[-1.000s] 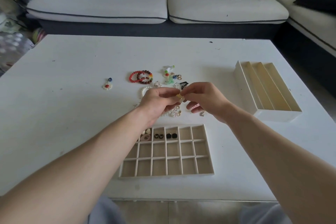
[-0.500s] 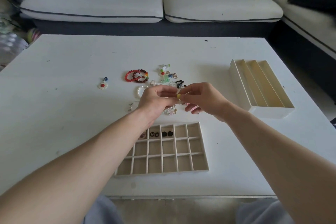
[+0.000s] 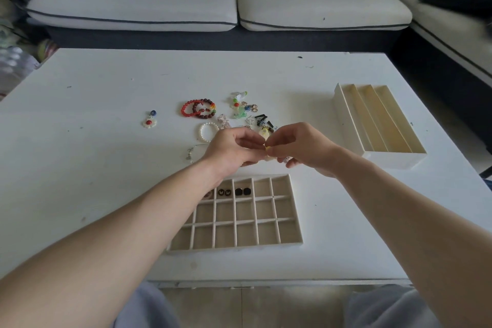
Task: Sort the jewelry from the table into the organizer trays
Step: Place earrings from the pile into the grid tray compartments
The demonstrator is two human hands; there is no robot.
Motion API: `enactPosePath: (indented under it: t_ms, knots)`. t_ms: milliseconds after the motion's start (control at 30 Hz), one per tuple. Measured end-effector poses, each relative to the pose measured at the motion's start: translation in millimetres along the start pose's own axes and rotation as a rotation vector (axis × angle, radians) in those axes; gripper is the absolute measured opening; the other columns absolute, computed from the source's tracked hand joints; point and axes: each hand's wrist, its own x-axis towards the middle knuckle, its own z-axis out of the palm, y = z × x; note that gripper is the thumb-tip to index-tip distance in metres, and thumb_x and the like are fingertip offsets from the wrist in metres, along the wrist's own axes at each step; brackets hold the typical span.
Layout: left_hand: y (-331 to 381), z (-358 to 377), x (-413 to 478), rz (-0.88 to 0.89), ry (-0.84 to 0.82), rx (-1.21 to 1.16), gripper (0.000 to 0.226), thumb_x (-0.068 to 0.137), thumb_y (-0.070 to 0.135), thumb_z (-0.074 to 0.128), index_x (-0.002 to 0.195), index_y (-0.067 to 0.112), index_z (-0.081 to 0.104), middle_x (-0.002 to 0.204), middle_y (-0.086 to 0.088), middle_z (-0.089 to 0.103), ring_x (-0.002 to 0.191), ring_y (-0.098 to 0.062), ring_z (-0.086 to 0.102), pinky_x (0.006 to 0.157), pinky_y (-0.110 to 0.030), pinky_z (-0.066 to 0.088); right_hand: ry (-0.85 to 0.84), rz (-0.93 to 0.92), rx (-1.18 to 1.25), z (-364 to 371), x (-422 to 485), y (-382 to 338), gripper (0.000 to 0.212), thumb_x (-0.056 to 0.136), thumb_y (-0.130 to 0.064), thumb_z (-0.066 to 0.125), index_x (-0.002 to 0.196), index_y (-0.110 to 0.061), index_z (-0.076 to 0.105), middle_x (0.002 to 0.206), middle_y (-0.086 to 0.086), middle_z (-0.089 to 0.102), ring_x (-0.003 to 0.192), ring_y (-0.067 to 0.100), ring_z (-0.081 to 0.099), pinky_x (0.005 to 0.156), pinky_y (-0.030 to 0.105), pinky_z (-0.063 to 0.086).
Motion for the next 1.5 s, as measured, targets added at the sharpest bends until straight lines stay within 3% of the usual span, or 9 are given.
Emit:
enactPosePath:
  t_ms: [200, 367, 533, 667, 767, 833, 1000, 1267, 1500]
  knots:
    - [1, -3, -10, 0.009, -0.042, 0.078, 0.028, 0.072, -0.002, 0.086, 0.093, 0.012, 0.074, 0.079, 0.002, 0.077, 0.075, -0.006, 0.072, 0.072, -0.020, 0.058, -0.074, 0.017, -0.024, -1, -6, 1, 0.007, 0.084, -0.012, 0.080, 0.087, -0.016, 0.075, 0.077, -0.001, 0.072, 0.066, 0.009, 0.062, 0.060, 0.023, 0.050]
    - [-5, -1, -14, 0.003, -0.013, 0.117, 0.020, 0.081, -0.001, 0.080, 0.094, 0.011, 0.073, 0.084, -0.003, 0.077, 0.075, -0.009, 0.073, 0.075, -0.025, 0.060, -0.049, 0.014, -0.105, 2, -7, 4, 0.006, 0.083, -0.013, 0.081, 0.087, -0.015, 0.076, 0.083, 0.002, 0.073, 0.067, 0.006, 0.062, 0.059, 0.023, 0.051]
    - [-17, -11, -11, 0.088, 0.110, 0.391, 0.016, 0.086, 0.006, 0.074, 0.087, 0.021, 0.073, 0.086, 0.004, 0.074, 0.073, -0.007, 0.068, 0.070, -0.020, 0.051, -0.129, 0.006, -0.271, 9, -9, 4, 0.007, 0.085, -0.011, 0.079, 0.089, -0.016, 0.078, 0.077, 0.001, 0.076, 0.065, 0.007, 0.067, 0.053, 0.019, 0.051]
    - [-24, -20, -13, 0.151, 0.065, 0.716, 0.020, 0.089, 0.012, 0.067, 0.088, 0.031, 0.070, 0.088, 0.018, 0.068, 0.084, 0.000, 0.063, 0.072, -0.019, 0.047, -0.138, -0.041, -0.468, 24, -11, 2, 0.009, 0.083, -0.016, 0.079, 0.089, -0.023, 0.078, 0.081, -0.005, 0.077, 0.061, 0.000, 0.067, 0.060, 0.014, 0.050]
    - [-27, -22, -16, 0.148, 0.018, 0.798, 0.016, 0.092, 0.016, 0.066, 0.093, 0.032, 0.069, 0.091, 0.019, 0.065, 0.087, -0.005, 0.063, 0.077, -0.024, 0.050, -0.075, -0.047, -0.591, 34, -13, 0, 0.009, 0.083, -0.020, 0.078, 0.085, -0.029, 0.077, 0.083, -0.014, 0.074, 0.078, 0.003, 0.068, 0.078, 0.025, 0.055]
    - [-27, -22, -17, 0.159, -0.001, 0.864, 0.013, 0.094, 0.019, 0.065, 0.097, 0.031, 0.070, 0.093, 0.018, 0.065, 0.087, -0.007, 0.063, 0.079, -0.027, 0.051, -0.060, -0.032, -0.642, 38, -15, -2, 0.009, 0.084, -0.022, 0.077, 0.085, -0.031, 0.075, 0.085, -0.015, 0.073, 0.086, 0.007, 0.068, 0.073, 0.024, 0.053]
    - [-27, -24, -17, 0.157, -0.021, 0.904, 0.013, 0.093, 0.020, 0.063, 0.094, 0.031, 0.070, 0.093, 0.015, 0.066, 0.091, -0.012, 0.065, 0.084, -0.033, 0.054, -0.016, 0.000, -0.773, 47, -16, -5, 0.016, 0.086, -0.029, 0.074, 0.078, -0.040, 0.065, 0.091, -0.016, 0.072, 0.086, 0.009, 0.068, 0.056, 0.022, 0.041]
    - [-28, -24, -18, 0.157, -0.039, 0.946, 0.016, 0.093, 0.020, 0.061, 0.093, 0.034, 0.068, 0.091, 0.015, 0.065, 0.089, -0.014, 0.065, 0.080, -0.031, 0.052, 0.000, -0.030, -0.946, 53, -22, -8, 0.010, 0.091, -0.030, 0.065, 0.087, -0.039, 0.067, 0.099, -0.013, 0.071, 0.095, 0.012, 0.065, 0.075, 0.028, 0.054]
    - [-27, -23, -17, 0.176, -0.033, 0.962, 0.017, 0.093, 0.018, 0.061, 0.091, 0.032, 0.071, 0.088, 0.012, 0.065, 0.084, -0.015, 0.064, 0.076, -0.031, 0.051, 0.031, -0.091, -1.058, 59, -23, -4, 0.010, 0.095, -0.033, 0.062, 0.100, -0.039, 0.068, 0.102, -0.008, 0.069, 0.097, 0.019, 0.065, 0.080, 0.031, 0.051]
